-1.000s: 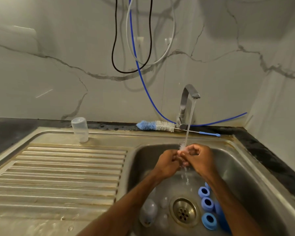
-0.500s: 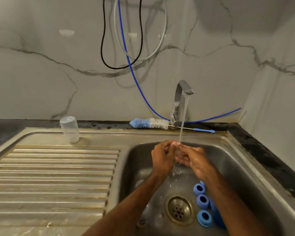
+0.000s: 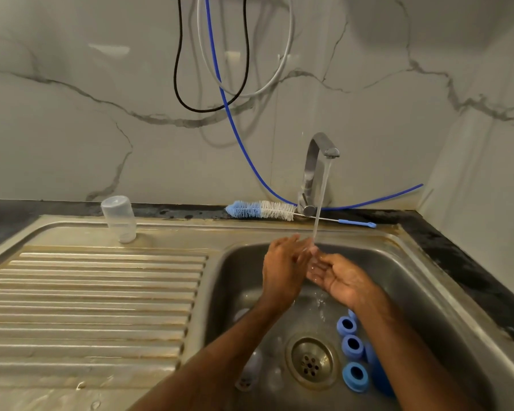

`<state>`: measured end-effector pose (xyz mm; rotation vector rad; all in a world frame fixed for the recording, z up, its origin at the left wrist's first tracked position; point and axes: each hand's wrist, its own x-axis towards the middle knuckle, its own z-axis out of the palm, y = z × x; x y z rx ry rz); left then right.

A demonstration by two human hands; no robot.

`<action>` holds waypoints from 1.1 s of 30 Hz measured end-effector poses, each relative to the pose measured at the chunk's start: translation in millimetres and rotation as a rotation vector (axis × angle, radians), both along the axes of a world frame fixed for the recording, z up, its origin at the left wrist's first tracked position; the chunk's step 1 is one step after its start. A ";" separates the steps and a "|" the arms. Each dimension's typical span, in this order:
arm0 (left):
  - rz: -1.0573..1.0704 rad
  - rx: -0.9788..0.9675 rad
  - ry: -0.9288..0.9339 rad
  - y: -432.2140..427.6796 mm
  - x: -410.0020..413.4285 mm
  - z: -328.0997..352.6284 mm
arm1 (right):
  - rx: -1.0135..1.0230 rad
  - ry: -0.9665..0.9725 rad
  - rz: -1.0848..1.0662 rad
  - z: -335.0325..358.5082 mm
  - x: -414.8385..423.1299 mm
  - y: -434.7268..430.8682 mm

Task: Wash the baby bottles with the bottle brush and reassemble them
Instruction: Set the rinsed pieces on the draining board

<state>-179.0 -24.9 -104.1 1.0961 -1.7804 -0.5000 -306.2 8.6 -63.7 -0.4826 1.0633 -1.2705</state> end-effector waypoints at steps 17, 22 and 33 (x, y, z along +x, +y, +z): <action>-0.058 0.147 -0.060 -0.3 7.2 -6.6 | -0.300 0.837 -0.195 -5.2 3.3 -3.2; -0.026 0.175 -0.029 -4.7 7.1 -10.0 | -0.290 0.831 -0.137 -7.0 0.5 -4.8; -0.157 0.260 -0.113 1.0 7.9 6.6 | -0.429 0.978 -0.182 -16.7 -5.1 -10.1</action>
